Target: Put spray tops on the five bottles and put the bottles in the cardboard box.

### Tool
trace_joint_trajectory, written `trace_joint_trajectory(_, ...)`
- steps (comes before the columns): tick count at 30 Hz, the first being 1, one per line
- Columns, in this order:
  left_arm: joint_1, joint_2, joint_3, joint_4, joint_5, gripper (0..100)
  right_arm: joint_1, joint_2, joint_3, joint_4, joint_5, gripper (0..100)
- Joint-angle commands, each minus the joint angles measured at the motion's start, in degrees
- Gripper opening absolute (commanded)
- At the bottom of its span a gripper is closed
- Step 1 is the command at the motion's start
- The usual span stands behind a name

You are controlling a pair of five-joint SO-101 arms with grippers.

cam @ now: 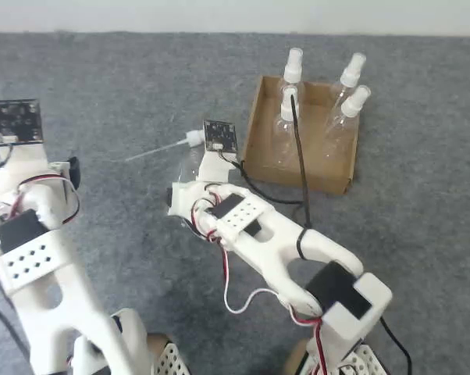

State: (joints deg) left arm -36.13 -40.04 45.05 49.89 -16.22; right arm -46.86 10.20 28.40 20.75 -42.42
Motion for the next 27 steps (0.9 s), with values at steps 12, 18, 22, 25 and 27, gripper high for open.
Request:
trace_joint_trajectory(12,2.8,0.2,-2.0,2.3,-0.4,26,5.1,-41.5,-1.2,34.8,23.4,0.6)
trace_joint_trajectory(18,9.5,0.2,-2.0,7.7,-0.4,26,11.3,-52.5,-18.3,62.6,33.2,0.6)
trace_joint_trajectory(22,14.7,0.3,-2.0,10.0,-0.1,26,18.9,-53.1,-27.3,77.9,39.5,0.6)
trace_joint_trajectory(25,18.5,0.9,-2.9,11.4,1.1,26,28.7,-53.2,-28.5,81.7,48.7,0.6)
trace_joint_trajectory(27,20.7,3.3,-5.8,13.7,2.2,26,36.4,-53.2,-26.4,81.6,53.1,0.6)
